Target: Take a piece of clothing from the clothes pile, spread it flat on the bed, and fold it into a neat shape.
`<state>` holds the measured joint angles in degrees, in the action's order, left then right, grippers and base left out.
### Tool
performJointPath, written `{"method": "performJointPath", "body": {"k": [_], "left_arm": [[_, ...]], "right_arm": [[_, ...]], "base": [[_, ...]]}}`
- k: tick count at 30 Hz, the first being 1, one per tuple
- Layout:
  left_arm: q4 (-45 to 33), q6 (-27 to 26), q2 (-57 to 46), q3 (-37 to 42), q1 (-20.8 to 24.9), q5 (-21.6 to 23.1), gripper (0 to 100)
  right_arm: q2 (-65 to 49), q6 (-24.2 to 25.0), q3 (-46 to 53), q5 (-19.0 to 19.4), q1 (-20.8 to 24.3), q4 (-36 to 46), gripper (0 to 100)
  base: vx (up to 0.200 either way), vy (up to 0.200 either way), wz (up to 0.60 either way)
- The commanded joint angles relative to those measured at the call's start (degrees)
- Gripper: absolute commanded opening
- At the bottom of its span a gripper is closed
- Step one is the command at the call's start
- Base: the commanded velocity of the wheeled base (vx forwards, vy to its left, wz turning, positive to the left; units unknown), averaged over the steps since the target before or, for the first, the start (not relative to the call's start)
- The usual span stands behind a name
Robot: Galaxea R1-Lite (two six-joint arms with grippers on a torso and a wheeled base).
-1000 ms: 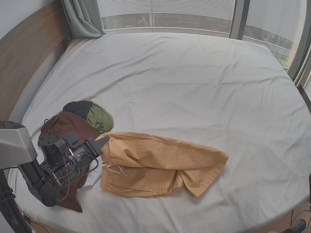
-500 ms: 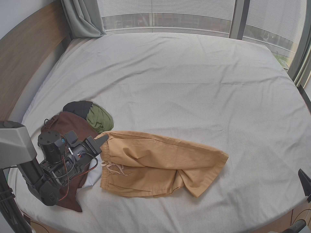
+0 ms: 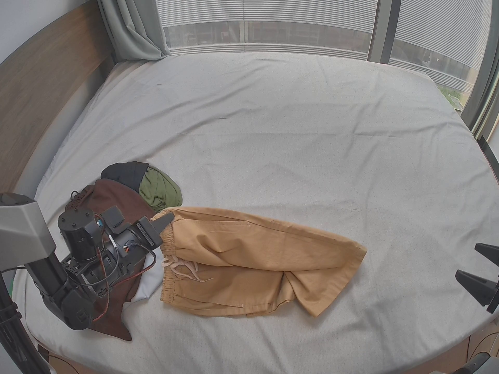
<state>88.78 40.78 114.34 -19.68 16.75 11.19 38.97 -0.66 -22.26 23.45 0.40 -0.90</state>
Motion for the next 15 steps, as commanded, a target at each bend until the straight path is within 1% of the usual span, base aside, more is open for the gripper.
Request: {"method": "performJointPath", "body": {"k": [1,5,9,11,13,15], "left_arm": [[0.0,-0.2,-1.7,-0.2,0.1,0.0,0],[0.0,-0.2,-2.5,0.0,0.2,0.1,0],[0.0,-0.3,-2.5,0.5,0.3,0.1,0],[0.0,-0.4,-2.6,0.5,0.2,0.2,0],[0.0,-0.6,-2.5,0.6,0.1,0.1,0],[0.0,-0.7,-2.1,0.4,0.2,0.1,0]], "right_arm": [[8.6,0.1,-4.2,1.2,3.0,-0.3,100],[14.0,0.3,-6.2,4.2,3.4,-0.8,100],[18.3,0.4,-6.7,4.5,3.7,-2.7,100],[20.5,0.9,-6.7,6.1,4.3,-5.7,100],[22.6,3.1,-6.8,8.6,4.4,-8.5,100],[24.7,6.1,-6.4,9.2,4.4,-11.5,100]], "base": [[0.0,0.0,0.0],[0.0,0.0,0.0],[0.0,0.0,0.0],[0.0,0.0,0.0],[0.0,0.0,0.0],[0.0,0.0,0.0]]}}
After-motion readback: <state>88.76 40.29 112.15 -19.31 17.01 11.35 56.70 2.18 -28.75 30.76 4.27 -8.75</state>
